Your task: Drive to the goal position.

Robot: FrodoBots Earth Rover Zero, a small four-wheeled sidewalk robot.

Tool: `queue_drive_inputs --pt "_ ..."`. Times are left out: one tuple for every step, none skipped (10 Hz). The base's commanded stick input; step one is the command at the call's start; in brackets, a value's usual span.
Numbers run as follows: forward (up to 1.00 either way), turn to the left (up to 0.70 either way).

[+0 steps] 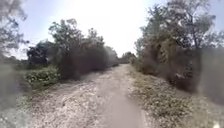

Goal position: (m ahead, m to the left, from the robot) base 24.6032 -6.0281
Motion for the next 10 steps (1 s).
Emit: queue_drive_inputs --pt "0.70 0.00" --pt "0.70 0.00" --pt "0.70 0.00" --pt "0.70 0.00" --pt "0.70 0.00" --pt "0.70 0.00" --pt "0.70 0.00" --pt "0.70 0.00" --pt "0.70 0.00" --pt "0.70 0.00"
